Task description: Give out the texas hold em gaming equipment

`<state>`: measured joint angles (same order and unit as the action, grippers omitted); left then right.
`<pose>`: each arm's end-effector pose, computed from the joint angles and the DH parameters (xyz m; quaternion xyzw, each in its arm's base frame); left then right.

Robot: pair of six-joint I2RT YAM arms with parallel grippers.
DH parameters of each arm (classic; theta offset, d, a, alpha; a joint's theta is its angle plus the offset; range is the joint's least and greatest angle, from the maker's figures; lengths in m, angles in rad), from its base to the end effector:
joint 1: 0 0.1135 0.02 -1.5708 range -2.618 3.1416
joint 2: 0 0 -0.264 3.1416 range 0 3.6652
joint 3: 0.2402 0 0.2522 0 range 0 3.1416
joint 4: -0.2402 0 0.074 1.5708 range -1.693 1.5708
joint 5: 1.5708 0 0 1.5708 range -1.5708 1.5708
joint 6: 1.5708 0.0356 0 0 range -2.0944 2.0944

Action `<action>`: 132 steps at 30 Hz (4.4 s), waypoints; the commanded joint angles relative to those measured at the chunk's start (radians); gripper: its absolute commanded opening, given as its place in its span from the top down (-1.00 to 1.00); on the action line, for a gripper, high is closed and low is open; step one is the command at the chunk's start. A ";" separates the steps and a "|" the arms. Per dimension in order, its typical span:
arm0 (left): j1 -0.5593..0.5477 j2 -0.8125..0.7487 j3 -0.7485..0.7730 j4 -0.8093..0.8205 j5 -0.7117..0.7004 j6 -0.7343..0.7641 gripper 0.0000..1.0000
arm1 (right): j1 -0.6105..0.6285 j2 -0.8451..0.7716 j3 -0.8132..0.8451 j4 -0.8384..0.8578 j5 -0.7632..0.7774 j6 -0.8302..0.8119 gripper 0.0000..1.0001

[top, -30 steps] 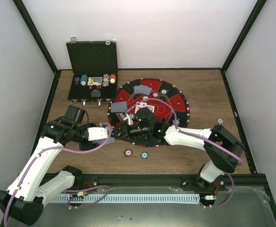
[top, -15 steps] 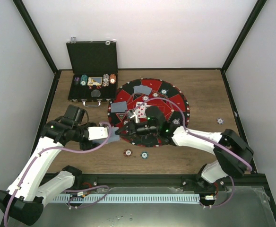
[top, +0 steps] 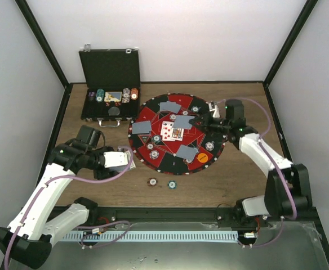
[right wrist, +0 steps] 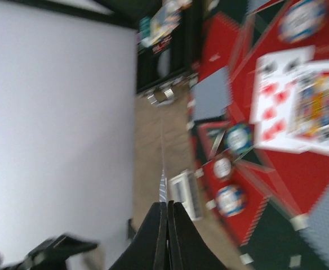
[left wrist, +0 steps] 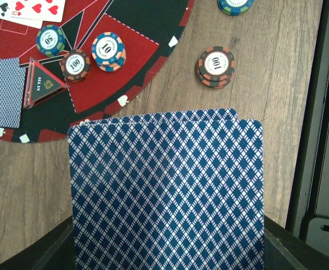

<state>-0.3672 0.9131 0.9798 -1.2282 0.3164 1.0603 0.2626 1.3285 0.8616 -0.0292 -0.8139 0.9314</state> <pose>0.1285 -0.0613 0.2997 0.6572 0.7099 -0.0769 0.2411 0.2724 0.1000 0.2662 0.0676 0.8117 0.5455 0.1976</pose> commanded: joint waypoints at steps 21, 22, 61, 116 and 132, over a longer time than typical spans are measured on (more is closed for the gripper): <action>0.002 -0.009 -0.013 -0.023 -0.003 0.030 0.85 | -0.199 0.730 0.541 -0.442 0.150 -0.452 0.99; 0.001 -0.010 -0.014 -0.023 -0.003 0.030 0.85 | -0.203 0.741 0.543 -0.446 0.157 -0.458 0.99; 0.001 0.003 0.010 -0.014 0.040 0.021 0.85 | 0.637 0.193 0.067 0.238 0.142 0.122 -0.77; 0.001 0.027 0.035 -0.016 0.049 0.012 0.85 | 0.650 0.383 0.015 0.543 0.007 0.231 -0.19; 0.001 0.024 0.026 -0.011 0.046 0.014 0.85 | 0.728 0.527 0.229 0.486 -0.020 0.204 -0.39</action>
<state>-0.3672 0.9470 0.9813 -1.2434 0.3428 1.0737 0.9825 1.8126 1.0416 0.4831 -0.8204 1.1522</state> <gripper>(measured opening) 0.631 0.696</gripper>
